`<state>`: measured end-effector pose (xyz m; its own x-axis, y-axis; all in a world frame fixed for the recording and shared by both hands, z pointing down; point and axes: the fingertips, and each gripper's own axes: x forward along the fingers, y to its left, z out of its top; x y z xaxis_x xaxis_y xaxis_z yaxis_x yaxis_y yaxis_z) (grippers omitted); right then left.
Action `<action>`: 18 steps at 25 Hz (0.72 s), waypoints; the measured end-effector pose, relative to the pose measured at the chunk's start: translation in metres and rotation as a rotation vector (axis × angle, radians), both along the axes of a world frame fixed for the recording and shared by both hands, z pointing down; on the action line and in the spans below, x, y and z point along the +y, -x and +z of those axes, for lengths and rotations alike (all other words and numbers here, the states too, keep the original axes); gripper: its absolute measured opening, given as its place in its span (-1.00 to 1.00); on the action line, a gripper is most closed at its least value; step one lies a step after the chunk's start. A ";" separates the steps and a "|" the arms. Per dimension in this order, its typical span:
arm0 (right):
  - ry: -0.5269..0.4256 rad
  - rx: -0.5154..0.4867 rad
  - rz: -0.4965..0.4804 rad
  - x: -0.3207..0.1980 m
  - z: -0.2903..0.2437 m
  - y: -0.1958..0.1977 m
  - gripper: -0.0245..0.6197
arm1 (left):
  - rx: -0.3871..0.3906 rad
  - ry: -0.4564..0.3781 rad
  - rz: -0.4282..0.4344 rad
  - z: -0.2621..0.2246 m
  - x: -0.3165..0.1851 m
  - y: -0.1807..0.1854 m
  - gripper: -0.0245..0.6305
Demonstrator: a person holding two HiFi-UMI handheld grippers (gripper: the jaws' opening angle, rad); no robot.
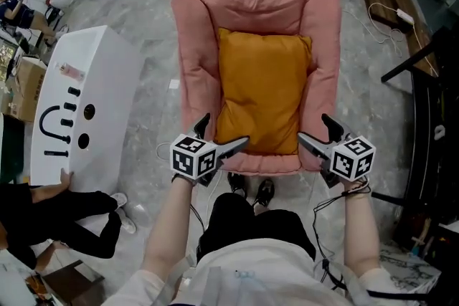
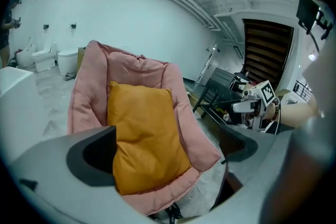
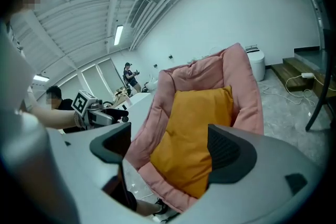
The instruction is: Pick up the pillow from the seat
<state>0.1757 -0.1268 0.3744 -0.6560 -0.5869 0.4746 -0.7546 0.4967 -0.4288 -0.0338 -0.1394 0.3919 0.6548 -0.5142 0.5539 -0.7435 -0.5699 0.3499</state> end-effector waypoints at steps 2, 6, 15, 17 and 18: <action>0.038 -0.009 0.011 -0.011 0.018 0.000 0.42 | 0.010 0.046 0.007 0.019 -0.013 0.003 0.87; 0.054 0.011 0.019 -0.052 0.053 0.001 0.42 | 0.042 0.104 0.009 0.055 -0.053 0.007 0.87; 0.186 -0.114 0.140 -0.102 0.148 0.000 0.42 | 0.025 0.261 0.026 0.163 -0.087 0.023 0.87; 0.222 -0.135 0.159 -0.100 0.168 -0.005 0.42 | 0.032 0.283 0.033 0.179 -0.090 0.019 0.87; 0.236 -0.143 0.162 -0.099 0.175 -0.007 0.42 | 0.035 0.290 0.034 0.186 -0.092 0.016 0.87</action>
<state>0.1829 -0.2254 0.5497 -0.6329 -0.5742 0.5193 -0.7393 0.2493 -0.6255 -0.0503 -0.2317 0.5777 0.6901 -0.3150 0.6516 -0.7104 -0.4666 0.5268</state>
